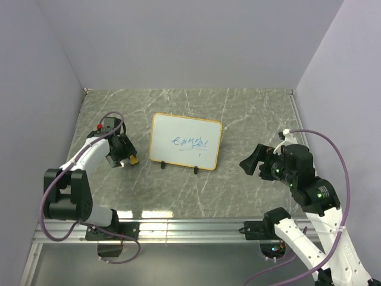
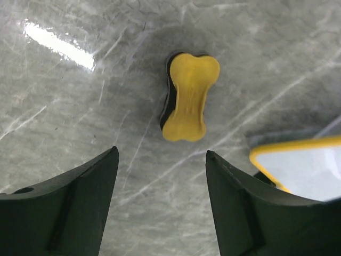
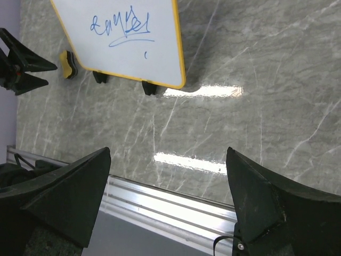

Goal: Erase the whiteboard

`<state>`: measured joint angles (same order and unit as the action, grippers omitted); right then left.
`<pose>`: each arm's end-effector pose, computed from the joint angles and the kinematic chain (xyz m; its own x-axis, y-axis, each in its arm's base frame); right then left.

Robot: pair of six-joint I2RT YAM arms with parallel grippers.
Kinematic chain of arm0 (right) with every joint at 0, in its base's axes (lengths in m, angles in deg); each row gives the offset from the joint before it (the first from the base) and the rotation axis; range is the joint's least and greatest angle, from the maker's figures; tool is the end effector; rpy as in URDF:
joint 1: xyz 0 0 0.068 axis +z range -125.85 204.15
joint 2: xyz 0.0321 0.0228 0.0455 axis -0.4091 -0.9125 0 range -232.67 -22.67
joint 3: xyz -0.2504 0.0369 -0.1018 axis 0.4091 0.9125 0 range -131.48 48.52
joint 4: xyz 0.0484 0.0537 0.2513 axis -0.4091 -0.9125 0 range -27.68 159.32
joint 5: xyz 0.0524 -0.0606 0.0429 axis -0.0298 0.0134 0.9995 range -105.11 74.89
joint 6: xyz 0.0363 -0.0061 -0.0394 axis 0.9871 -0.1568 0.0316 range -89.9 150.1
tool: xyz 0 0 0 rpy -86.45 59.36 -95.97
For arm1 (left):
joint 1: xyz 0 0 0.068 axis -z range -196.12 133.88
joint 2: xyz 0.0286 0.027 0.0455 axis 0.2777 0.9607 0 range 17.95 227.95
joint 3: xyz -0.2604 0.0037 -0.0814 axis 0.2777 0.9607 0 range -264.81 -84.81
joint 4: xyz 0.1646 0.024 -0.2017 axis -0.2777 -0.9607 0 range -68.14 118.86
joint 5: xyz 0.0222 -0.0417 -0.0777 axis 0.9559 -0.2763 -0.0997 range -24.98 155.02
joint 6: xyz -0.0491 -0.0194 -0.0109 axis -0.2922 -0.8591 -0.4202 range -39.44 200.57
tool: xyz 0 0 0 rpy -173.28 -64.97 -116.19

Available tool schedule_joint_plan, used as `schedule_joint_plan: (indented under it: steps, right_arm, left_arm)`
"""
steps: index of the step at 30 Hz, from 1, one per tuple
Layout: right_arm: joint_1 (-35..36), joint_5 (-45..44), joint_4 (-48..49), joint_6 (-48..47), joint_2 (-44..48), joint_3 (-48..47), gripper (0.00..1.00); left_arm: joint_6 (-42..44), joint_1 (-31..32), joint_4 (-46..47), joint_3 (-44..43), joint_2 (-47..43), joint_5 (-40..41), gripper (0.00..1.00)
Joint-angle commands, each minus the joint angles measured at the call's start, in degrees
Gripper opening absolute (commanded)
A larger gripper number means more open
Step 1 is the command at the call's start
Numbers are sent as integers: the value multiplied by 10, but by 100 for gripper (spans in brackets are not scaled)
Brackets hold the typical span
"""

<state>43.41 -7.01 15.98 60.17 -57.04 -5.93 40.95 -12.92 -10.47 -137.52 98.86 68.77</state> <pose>0.0954 0.0388 0.3431 -0.6674 0.2922 -0.6850 -0.1196 0.8658 0.4859 0.2641 -0.0125 0.2101 -0.7304 -0.5964 -0.3329 -0.5646 0.8015 -0.1971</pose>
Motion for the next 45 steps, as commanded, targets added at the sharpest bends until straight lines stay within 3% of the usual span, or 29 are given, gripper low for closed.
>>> schedule_joint_plan:
  steps: [1, 16, 27, 38, 39, 40, 41, 45]
  right_arm:
    - [3, -12, 6, -6, -5, -21, 95]
    - [3, -18, 24, -4, -39, -12, 93]
    - [3, -24, 36, -7, -53, -6, 92]
    - [3, -23, 50, -4, -65, 1, 91]
    - [2, -21, 53, -4, -66, 1, 91]
    - [3, -21, 54, -3, -68, 1, 91]
    - [4, -20, 57, -3, -68, 1, 91]
    - [3, 28, 100, -5, -84, -1, 92]
  left_arm:
    - [14, 2, 30, -12, 25, 14, 71]
    - [29, 15, 56, -57, 109, 32, 65]
    - [31, 22, 51, -78, 156, 59, 52]
    - [44, 25, 55, -84, 186, 55, 23]
    - [44, 25, 54, -83, 186, 55, 19]
    - [46, 25, 51, -85, 185, 57, 7]
    - [46, 26, 48, -86, 183, 60, 2]
    - [51, 26, 11, -119, 150, 68, 0]
